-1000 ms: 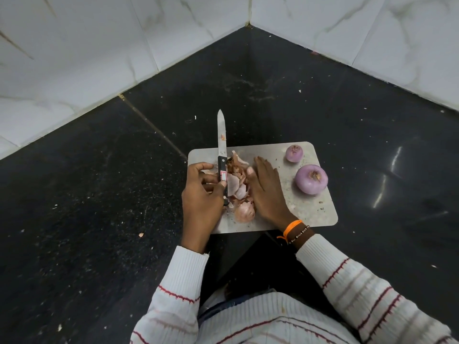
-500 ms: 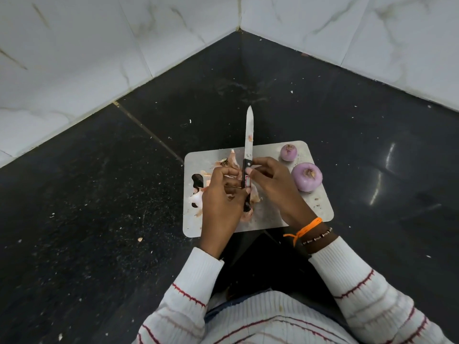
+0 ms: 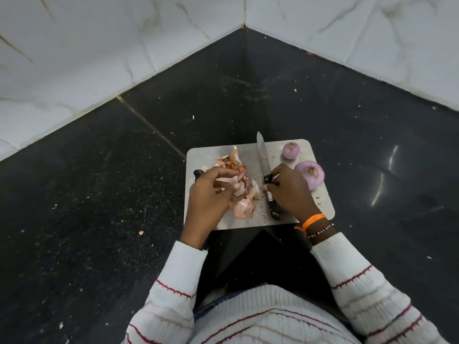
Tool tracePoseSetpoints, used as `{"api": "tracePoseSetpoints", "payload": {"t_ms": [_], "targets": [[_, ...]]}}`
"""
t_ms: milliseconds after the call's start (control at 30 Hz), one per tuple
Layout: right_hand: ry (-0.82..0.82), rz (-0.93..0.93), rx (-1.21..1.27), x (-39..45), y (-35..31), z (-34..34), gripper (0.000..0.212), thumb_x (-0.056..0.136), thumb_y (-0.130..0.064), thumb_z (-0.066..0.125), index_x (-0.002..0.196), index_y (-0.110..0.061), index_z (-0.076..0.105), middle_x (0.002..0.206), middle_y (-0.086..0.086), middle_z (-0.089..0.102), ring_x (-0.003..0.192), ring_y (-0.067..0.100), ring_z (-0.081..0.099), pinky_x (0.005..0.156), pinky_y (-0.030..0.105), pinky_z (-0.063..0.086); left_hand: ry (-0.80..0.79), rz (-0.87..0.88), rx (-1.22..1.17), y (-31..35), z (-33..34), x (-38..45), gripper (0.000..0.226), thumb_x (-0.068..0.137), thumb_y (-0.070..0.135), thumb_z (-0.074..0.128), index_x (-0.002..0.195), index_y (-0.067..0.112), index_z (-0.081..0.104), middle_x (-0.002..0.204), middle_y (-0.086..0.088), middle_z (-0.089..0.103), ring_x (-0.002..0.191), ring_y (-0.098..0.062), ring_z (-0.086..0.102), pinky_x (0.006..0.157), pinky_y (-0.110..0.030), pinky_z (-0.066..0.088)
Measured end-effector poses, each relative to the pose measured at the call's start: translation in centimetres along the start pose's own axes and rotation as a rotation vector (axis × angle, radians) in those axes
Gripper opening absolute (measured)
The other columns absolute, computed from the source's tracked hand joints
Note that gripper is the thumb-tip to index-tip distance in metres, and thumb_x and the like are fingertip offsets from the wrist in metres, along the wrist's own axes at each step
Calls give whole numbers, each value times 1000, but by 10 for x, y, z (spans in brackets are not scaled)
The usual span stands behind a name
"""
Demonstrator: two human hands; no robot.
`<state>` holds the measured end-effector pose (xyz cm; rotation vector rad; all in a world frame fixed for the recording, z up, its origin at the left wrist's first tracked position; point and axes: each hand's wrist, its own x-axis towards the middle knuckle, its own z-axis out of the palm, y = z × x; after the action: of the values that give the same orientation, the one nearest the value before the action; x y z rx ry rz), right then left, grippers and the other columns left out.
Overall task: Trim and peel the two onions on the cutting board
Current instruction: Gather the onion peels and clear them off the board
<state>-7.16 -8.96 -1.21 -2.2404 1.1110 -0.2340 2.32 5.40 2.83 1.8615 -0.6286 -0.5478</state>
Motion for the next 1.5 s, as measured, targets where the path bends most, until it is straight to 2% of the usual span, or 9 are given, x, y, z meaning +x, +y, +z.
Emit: {"api": "tracePoseSetpoints", "payload": {"t_ms": [167,300,467,800,900,1000,1167,1300,1500], "targets": [[0,-88,-222,-4,-12,-3,25,88,-18,56,108,-2,53,105,17,64,94,31,59,69,34,41,99,-80,137,-14,-15,-2,30,77,9,74,100,27,66,108,9,59,90,-4,57,86,-30,52],[22,-130,-223,-13,-31,-11,42,87,-32,59,120,-8,48,113,12,57,97,27,58,68,32,41,91,-143,345,-27,-21,-3,55,73,21,78,120,32,52,119,4,44,112,-17,48,96,-33,42],[-208,-166,-254,-22,-42,-3,65,75,-35,73,126,-8,43,133,13,44,106,29,55,79,30,41,-38,-261,507,-34,-24,1,79,78,20,74,144,27,31,141,-7,31,129,-30,31,104,-40,32],[-241,-236,-203,-3,-40,23,40,77,-17,69,112,-6,52,116,12,48,99,28,52,72,25,34,-38,-115,383,-30,-7,8,62,85,10,63,141,18,38,137,-9,41,123,-25,45,91,-23,31],[-223,-245,-261,0,-41,9,57,74,-26,73,120,-7,45,122,13,43,99,31,53,70,29,38,4,-94,401,-28,-8,8,53,90,17,57,140,17,39,141,-8,41,126,-25,41,98,-27,32],[-213,-275,-391,3,-48,-6,84,69,-30,79,135,-10,31,131,14,35,107,35,50,76,38,48,-14,-77,497,-32,-12,6,68,84,19,65,144,19,33,144,-9,35,128,-30,37,104,-33,29],[-486,-397,-530,21,-65,-4,122,61,-18,85,149,-26,0,156,13,-2,134,43,21,96,51,44,-184,-144,588,-32,-7,10,92,79,25,73,149,29,14,154,-7,18,135,-34,26,110,-40,25],[-620,-460,-591,34,-73,3,128,57,-12,87,148,-33,-1,157,5,-17,140,42,10,99,52,40,-138,-127,661,-32,2,13,88,81,30,70,149,25,13,153,-8,17,133,-34,23,107,-39,27],[-728,-524,-695,44,-75,2,117,56,-33,87,148,-28,14,156,3,9,138,37,15,102,50,38,-117,-103,670,-34,3,17,80,83,30,68,146,16,22,151,-10,22,133,-31,25,108,-35,24]]}}
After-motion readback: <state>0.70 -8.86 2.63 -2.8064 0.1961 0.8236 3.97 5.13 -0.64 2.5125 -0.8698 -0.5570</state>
